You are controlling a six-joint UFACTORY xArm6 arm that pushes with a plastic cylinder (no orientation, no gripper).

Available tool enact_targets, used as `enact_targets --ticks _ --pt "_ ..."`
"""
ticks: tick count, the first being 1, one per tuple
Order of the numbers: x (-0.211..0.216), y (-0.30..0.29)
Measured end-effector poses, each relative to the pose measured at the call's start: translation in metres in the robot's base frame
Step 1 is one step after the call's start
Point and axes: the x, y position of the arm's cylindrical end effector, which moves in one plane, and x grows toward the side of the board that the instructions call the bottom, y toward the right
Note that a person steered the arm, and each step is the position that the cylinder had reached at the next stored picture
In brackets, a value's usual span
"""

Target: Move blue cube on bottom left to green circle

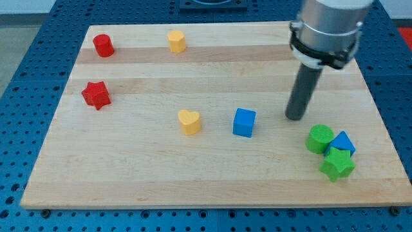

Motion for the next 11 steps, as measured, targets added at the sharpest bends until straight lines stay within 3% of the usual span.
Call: enact_targets --ticks 2,4,5,8,10,11 --pt "-0.030 -0.109" --pt "-0.026 -0.132" --pt "0.011 -0.133" --pt "0.016 -0.066" --pt "0.086 -0.008" --pt "0.091 -0.003"
